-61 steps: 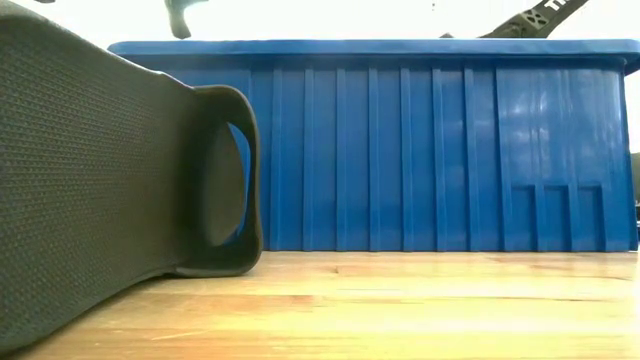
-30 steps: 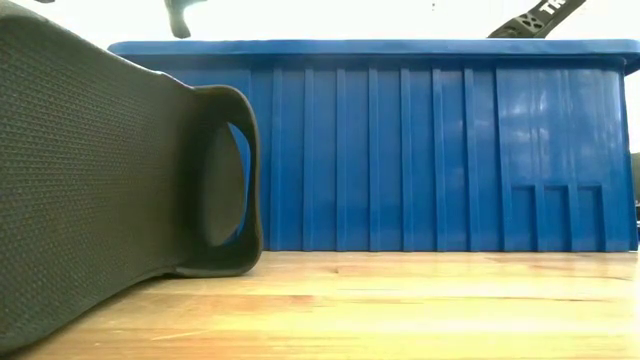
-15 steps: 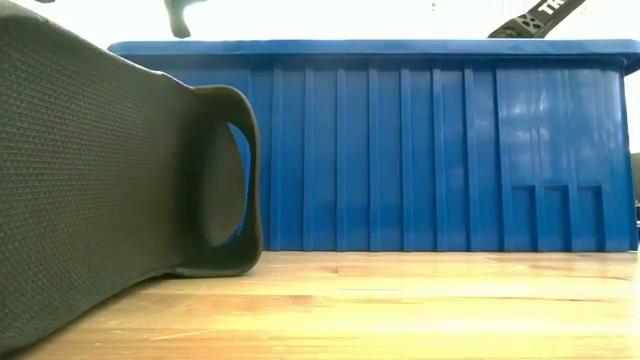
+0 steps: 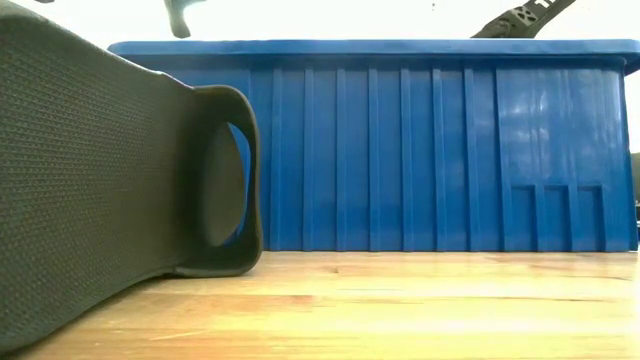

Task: Pick and place slides into bin
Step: Put the black slide into the blue bin

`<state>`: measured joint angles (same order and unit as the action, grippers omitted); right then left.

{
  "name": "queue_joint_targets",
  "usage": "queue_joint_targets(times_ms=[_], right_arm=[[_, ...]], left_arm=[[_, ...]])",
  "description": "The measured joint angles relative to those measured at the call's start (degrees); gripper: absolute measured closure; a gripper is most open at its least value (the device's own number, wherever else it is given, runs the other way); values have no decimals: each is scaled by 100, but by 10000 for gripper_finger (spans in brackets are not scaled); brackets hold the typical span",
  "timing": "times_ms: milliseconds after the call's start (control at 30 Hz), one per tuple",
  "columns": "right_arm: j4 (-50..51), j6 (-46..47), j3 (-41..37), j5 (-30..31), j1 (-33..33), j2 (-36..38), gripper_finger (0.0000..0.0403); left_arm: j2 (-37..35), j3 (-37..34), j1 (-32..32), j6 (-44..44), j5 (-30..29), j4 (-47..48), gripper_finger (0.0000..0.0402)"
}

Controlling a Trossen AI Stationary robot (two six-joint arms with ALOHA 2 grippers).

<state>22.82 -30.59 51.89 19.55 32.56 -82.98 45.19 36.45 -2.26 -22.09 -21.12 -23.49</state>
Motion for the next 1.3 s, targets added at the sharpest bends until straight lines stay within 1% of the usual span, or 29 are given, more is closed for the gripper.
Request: queue_joint_targets(times_ms=[133,300,500,667,800,900,967,1067,1133,1300], right_arm=[[503,132,337,-4,0,1,134],[1176,126,769,-6,-2,1,126],[1845,83,1251,-22,-2,0,132],[2359,500,1731,-20,-4,3,139],[2792,586,2076,-19,-4,4,142],[3101,937,2331,-19,-4,4,142],[3310,1404,2519,-41,-6,4,144],[3447,2142,2761,-313,-72,66,150],[3356,2550,2821,-466,-237,217,155],[2762,3076,2812,-470,-926,744,168]], left_arm=[[-3,0,0,-1,37,-1,226],[-13,0,0,0,118,1,226],[-35,0,-2,0,135,0,226],[-68,0,0,0,140,0,226],[-104,-1,-1,0,142,7,226],[-142,-2,-2,0,142,-2,226],[-151,-1,-2,0,153,-1,226],[-166,-2,-2,-9,169,2,226],[-184,8,0,-11,304,-4,226],[-227,39,-6,-17,737,-163,226]])
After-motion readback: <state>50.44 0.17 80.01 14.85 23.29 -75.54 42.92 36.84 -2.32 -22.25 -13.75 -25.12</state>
